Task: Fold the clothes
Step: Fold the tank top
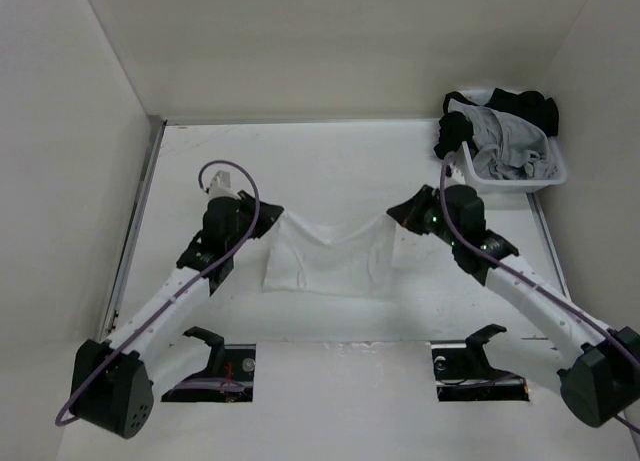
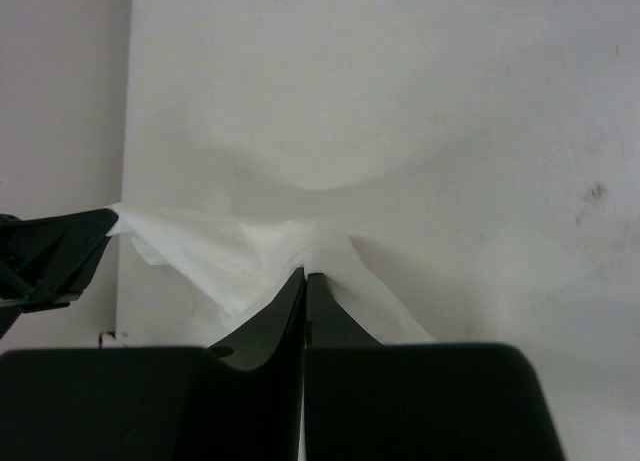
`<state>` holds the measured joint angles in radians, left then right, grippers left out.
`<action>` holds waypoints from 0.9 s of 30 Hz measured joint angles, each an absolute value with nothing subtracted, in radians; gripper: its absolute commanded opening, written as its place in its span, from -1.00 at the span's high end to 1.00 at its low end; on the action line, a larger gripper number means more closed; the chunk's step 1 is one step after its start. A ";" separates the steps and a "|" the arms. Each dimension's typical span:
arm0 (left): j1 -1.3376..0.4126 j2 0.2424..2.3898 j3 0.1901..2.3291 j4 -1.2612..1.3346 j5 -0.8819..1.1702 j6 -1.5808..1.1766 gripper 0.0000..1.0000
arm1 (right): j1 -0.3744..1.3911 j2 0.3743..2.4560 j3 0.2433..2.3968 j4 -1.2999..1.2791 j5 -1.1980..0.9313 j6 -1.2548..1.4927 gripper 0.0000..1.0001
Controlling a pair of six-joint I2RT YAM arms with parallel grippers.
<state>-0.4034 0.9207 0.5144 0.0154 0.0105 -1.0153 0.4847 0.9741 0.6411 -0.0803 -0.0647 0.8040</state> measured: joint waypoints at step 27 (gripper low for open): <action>-0.223 0.625 0.638 0.023 0.161 -1.070 0.94 | 0.571 0.633 0.816 -0.278 -0.090 0.742 1.00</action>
<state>-0.2230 0.6250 0.6380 0.0231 0.1612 -1.0702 0.5709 0.6327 0.8158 -0.2775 -0.0898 0.7418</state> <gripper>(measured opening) 0.032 0.006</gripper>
